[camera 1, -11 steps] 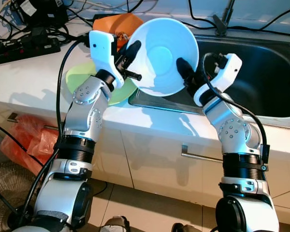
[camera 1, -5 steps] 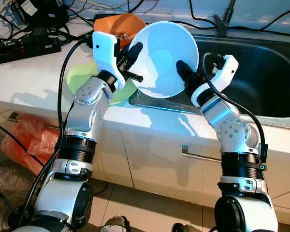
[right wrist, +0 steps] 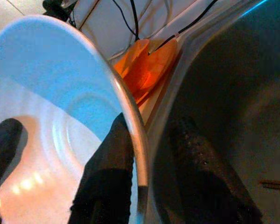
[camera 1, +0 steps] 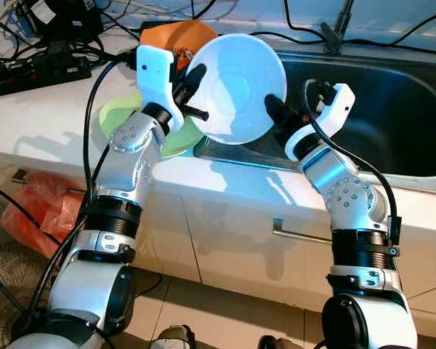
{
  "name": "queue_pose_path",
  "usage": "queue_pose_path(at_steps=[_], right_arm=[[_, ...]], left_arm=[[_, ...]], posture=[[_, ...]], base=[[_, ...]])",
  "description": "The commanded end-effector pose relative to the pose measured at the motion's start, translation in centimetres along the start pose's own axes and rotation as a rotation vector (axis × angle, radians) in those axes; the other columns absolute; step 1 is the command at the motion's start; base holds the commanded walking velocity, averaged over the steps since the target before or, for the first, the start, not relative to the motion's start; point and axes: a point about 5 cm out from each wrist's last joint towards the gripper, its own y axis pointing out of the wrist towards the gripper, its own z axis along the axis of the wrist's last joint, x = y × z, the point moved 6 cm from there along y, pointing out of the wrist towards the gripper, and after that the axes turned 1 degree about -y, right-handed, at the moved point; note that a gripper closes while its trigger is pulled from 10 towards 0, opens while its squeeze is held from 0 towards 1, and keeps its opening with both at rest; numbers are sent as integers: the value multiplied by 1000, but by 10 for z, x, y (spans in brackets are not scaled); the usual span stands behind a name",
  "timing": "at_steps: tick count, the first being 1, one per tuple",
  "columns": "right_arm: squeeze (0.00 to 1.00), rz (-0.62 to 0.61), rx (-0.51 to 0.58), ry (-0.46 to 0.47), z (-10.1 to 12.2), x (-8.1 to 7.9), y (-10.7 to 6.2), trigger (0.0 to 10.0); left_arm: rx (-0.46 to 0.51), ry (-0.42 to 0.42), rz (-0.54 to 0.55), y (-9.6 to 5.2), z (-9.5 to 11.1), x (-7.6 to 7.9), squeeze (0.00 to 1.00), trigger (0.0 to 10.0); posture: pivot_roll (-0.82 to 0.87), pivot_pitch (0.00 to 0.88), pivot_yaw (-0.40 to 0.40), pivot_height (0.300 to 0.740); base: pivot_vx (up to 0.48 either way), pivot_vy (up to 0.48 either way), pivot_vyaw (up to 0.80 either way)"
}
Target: Kitchen organization
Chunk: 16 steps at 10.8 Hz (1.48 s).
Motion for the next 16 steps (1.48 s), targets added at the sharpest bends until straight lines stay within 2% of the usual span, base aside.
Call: queue_pose_path(at_steps=[1, 2, 3, 4, 7, 8, 12, 13, 14, 15, 16], right_arm=[[0, -86, 27, 19, 9, 23, -6, 0], [0, -88, 26, 25, 8, 24, -6, 0], [0, -89, 25, 29, 8, 25, -5, 0], [0, -89, 24, 32, 8, 25, -5, 0], [0, -93, 19, 41, 7, 27, -5, 0], [0, -96, 20, 45, 7, 27, -4, 0], [0, -114, 66, 78, 12, 21, 5, 0], [0, -160, 91, 97, 14, 28, 6, 0], [0, -227, 123, 94, 20, 41, 4, 0], [0, -289, 147, 71, 25, 53, 2, 0], [0, -375, 170, 8, 31, 70, -2, 0]], left_arm=[[97, 36, 97, -4, 30, -30, 0, 6941], [95, 32, 87, -3, 29, -26, 0, 9059], [95, 30, 81, -3, 28, -24, 0, 9059], [93, 30, 79, -3, 27, -23, 0, 9647], [94, 19, 75, -2, 26, -23, 0, 10000], [96, -6, 56, -2, 25, -19, 1000, 10000], [51, -32, -37, -5, 7, 4, 1000, 10000], [25, -24, -77, -7, 1, 12, 1000, 10000], [-2, -12, -125, -9, -4, 18, 1000, 10000], [-28, 0, -166, -11, -9, 25, 1000, 10000], [-63, 26, -224, -14, -17, 36, 1000, 10000]], posture=[[99, 112, 79, 740], [99, 112, 79, 740], [99, 115, 78, 740], [99, 115, 78, 740], [100, 115, 75, 740], [99, 114, 76, 740], [103, 116, 72, 740], [103, 116, 72, 740], [105, 114, 73, 740], [106, 112, 74, 740], [109, 112, 74, 740]], base=[[0, 0, 0], [0, 0, 0], [0, 0, 0], [0, 0, 0], [0, 0, 0], [0, 0, 0], [0, 0, 0], [0, 0, 0], [0, 0, 0], [0, 0, 0], [0, 0, 0]])
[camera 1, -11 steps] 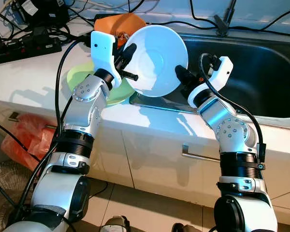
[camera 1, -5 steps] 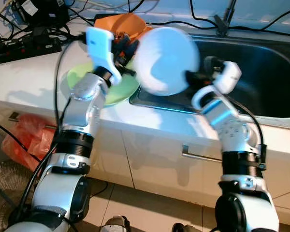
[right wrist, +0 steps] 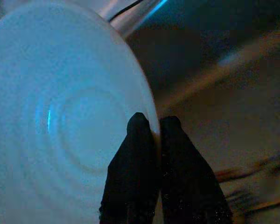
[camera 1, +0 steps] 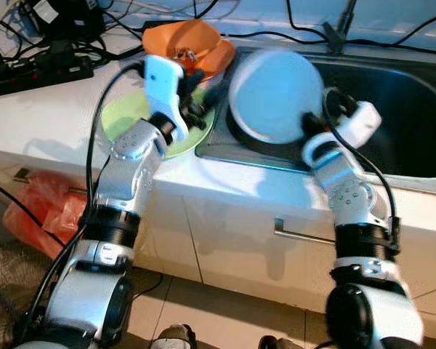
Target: Kitchen organization
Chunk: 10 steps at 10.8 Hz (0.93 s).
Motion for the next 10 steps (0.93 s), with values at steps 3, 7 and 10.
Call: queue_pose_path(at_steps=[3, 7, 10], right_arm=[[0, -85, 95, -231, 27, 16, 9, 0], [0, -158, 147, -458, 56, 42, 19, 0], [0, -111, 144, -551, 59, 31, 25, 0]], left_arm=[[-72, 85, -72, -1, -14, 16, 1000, 10000], [-204, 189, -119, -14, -41, 18, 1000, 10000], [-293, 199, -237, -16, -57, 35, 1000, 10000]], posture=[[112, 112, 75, 740], [125, 122, 82, 740], [121, 125, 98, 740]], base=[[0, 0, 0], [0, 0, 0], [0, 0, 0]])
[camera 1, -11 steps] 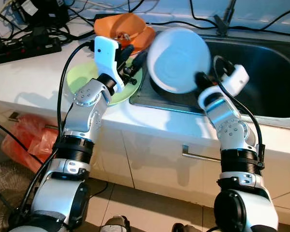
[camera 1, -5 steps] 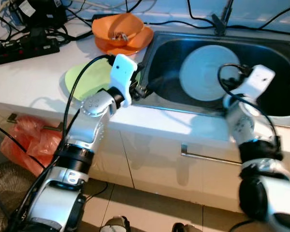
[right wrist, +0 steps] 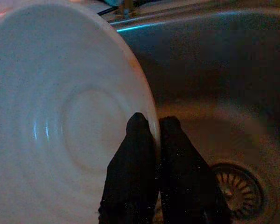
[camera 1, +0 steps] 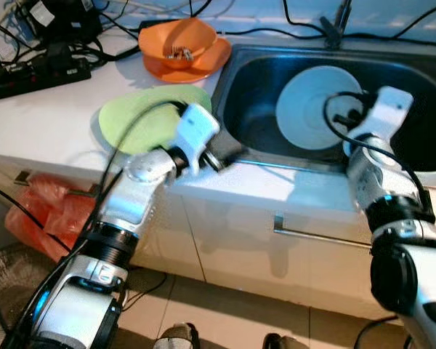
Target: Kitchen organization
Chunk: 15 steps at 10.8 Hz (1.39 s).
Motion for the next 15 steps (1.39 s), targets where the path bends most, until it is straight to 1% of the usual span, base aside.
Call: queue_pose_path(at_steps=[1, 2, 3, 5, 6, 7, 8, 9, 10, 11, 12, 13, 15], right_arm=[[0, 23, 60, -22, 20, -5, 2, 0], [0, 37, 61, -43, 21, -8, 3, 0], [0, 62, 56, -75, 19, -13, 4, 0], [0, 96, 47, -112, 17, -20, 4, 0], [0, 116, 21, -150, 10, -23, 4, 0], [0, 134, 7, -169, 7, -26, 4, 1647], [0, 153, -6, -181, 4, -29, 3, 1647], [0, 191, -59, -197, -7, -36, 2, 2392], [0, 225, -91, -210, -14, -42, 1, 3294], [0, 250, -102, -230, -17, -47, 0, 4784], [514, 264, -99, -239, -17, -51, -1, 10000], [1000, 263, -95, -238, -15, -51, 0, 10000], [1000, 260, -93, -232, -14, -49, 0, 10000]], left_arm=[[-34, -10, -34, 0, -3, 2, 941, 10000], [-43, -22, -37, 1, -3, 1, 733, 10000], [-55, -20, -39, 1, -4, -1, 698, 10000], [-68, -19, -39, 0, -3, -4, 686, 10000], [-68, -25, -25, 0, -2, -8, 678, 10000], [-67, -31, -23, 0, -1, -8, 678, 10000], [-67, -34, -24, 0, -1, -8, 678, 10000], [-69, -37, -23, 0, -1, -8, 675, 10000], [-71, -34, -19, -1, -1, -11, 643, 10000], [-71, -38, -12, -2, 0, -13, 600, 10000], [-74, -37, -7, -3, -1, -14, 584, 10000], [-76, -38, -6, -3, -2, -14, 565, 10000], [-79, -41, -8, -3, -4, -12, 510, 10000]], posture=[[121, 127, 101, 740], [123, 128, 103, 740], [123, 128, 103, 740], [124, 130, 105, 740], [122, 131, 103, 740], [122, 131, 103, 740], [122, 131, 103, 740], [123, 133, 100, 740], [125, 131, 97, 740], [127, 131, 93, 740], [126, 131, 91, 740], [125, 131, 90, 740], [119, 132, 88, 740]], base=[[0, 0, 0], [0, 0, 0], [0, 0, 0], [0, 0, 0], [0, 0, 0], [0, 0, 0], [0, 0, 0], [0, 0, 0], [0, 0, 0], [0, 0, 0], [0, 0, 0], [0, 0, 0], [0, 0, 0]])
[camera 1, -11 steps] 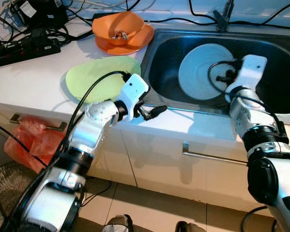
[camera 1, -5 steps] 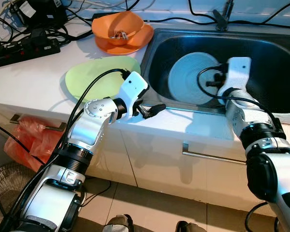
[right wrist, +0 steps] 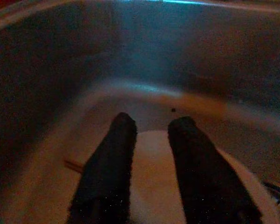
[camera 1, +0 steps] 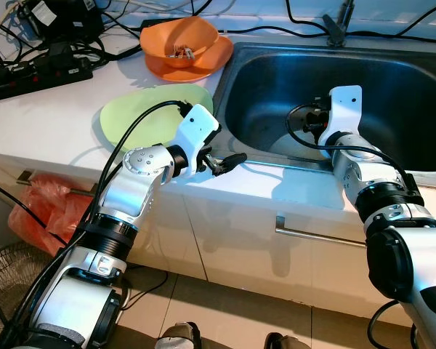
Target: Kitchen organization
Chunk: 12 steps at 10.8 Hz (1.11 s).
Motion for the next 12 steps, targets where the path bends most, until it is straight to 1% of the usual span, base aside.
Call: queue_pose_path(at_steps=[1, 3, 4, 5, 6, 7, 8, 9, 10, 11, 12], right_arm=[[1000, 0, 4, 7, 3, 1, 0, 10000], [1000, -8, 8, 18, 4, 4, 0, 10000], [1000, -15, 29, 17, 7, 5, 0, 10000], [1000, -8, 66, 7, 14, 1, 0, 10000], [1000, 30, 113, -1, 20, -11, -1, 10000], [1000, 85, 178, 5, 28, -28, -3, 10000], [1000, 98, 205, 22, 31, -35, -5, 10000], [1000, 124, 239, 46, 33, -46, -8, 10000], [1000, 190, 253, 114, 33, -61, -14, 10000], [1000, 227, 267, 126, 35, -67, -17, 10000], [1000, 255, 282, 144, 36, -70, -22, 10000]], left_arm=[[-16, -5, 8, -1, -2, -4, 502, 10000], [-12, -2, 23, -2, -1, -6, 494, 10000], [5, 13, 61, -4, 3, -12, 522, 10000], [53, 2, 129, -9, 14, -24, 1000, 10000], [106, -36, 174, -14, 23, -32, 1000, 10000], [149, -42, 215, -19, 30, -39, 1000, 10000], [164, -28, 242, -21, 33, -42, 1000, 10000], [218, -6, 309, -29, 43, -50, 1000, 10000], [303, -11, 403, -42, 58, -64, 1000, 10000], [318, 7, 474, -51, 61, -75, 1000, 10000], [317, 11, 590, -66, 58, -93, 1000, 10000]], posture=[[118, 132, 86, 740], [115, 131, 83, 740], [115, 131, 79, 740], [116, 130, 74, 740], [118, 128, 69, 740], [118, 126, 68, 740], [116, 124, 68, 740], [116, 124, 68, 740], [116, 117, 66, 740], [118, 111, 65, 740], [120, 106, 63, 740]], base=[[0, 0, 0], [0, 0, 0], [0, 0, 0], [0, 0, 0], [0, 0, 0], [0, 0, 0], [0, 0, 0], [0, 0, 0], [0, 0, 0], [0, 0, 0], [0, 0, 0]])
